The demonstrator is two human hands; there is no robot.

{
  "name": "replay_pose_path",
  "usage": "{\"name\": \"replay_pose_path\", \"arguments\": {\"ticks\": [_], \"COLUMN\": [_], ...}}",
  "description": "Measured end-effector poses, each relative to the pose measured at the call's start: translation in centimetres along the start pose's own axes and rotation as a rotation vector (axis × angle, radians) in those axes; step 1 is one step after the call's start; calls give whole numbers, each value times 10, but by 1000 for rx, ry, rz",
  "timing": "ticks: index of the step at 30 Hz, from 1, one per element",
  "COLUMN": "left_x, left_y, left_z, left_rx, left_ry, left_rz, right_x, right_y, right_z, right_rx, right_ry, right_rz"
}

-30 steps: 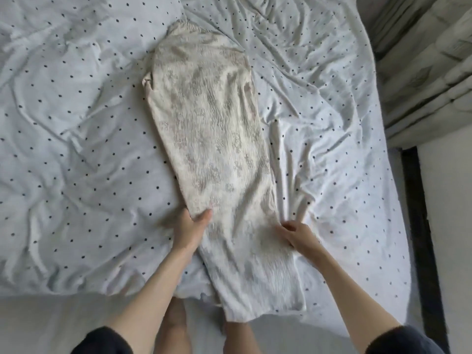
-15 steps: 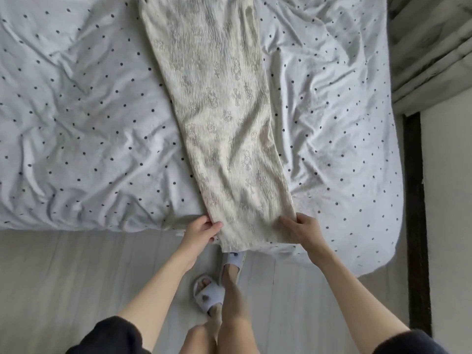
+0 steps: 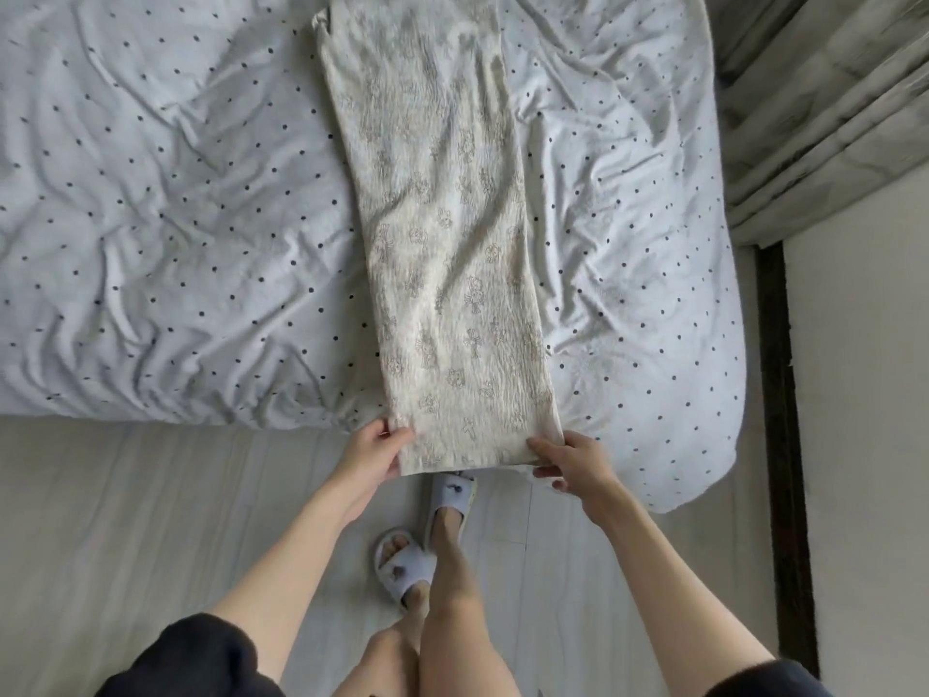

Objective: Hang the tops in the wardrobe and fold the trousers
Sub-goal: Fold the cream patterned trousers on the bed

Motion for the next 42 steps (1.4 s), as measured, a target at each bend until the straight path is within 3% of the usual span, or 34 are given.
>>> {"name": "replay_pose_path", "arguments": {"ticks": [11, 19, 22, 25, 27, 30, 33, 38, 42], "left_x": [-30, -33, -35, -34, -39, -58, -76, -59, -60], "left_y": [54, 31, 5, -27, -45, -68, -82, -98, -103], "left_z": [1, -64, -102, -149, -168, -154, -116, -96, -95], "left_rx": [-161, -260, -187, 5, 73, 57, -54, -79, -88], "left_ry": [42, 289, 387, 505, 541, 348, 76, -152, -145], "left_rz": [24, 12, -9, -13, -46, -240, -415, -245, -250], "right_x": [19, 21, 29, 36, 33, 21, 16, 41, 45], "right_y": [56, 36, 23, 12, -1, -33, -66, -89, -103], "right_z": [-21, 77, 128, 184, 205, 201, 172, 139, 134], "right_rx": [170, 41, -32, -207, -287, -300, -167, -7, 44], "right_ry": [45, -14, -83, -201, -184, -9, 144, 145, 77], "right_rz": [166, 211, 271, 352, 310, 103, 13, 184, 164]}}
Point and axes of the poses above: each hand's wrist, its own y-axis away from the middle knuckle, its own x-axis out of the palm, z = x × y, the point moved 10 cm from there along -y, towards the middle knuckle, and after that the axes turned 6 degrees about x, right-handed, at the moved point
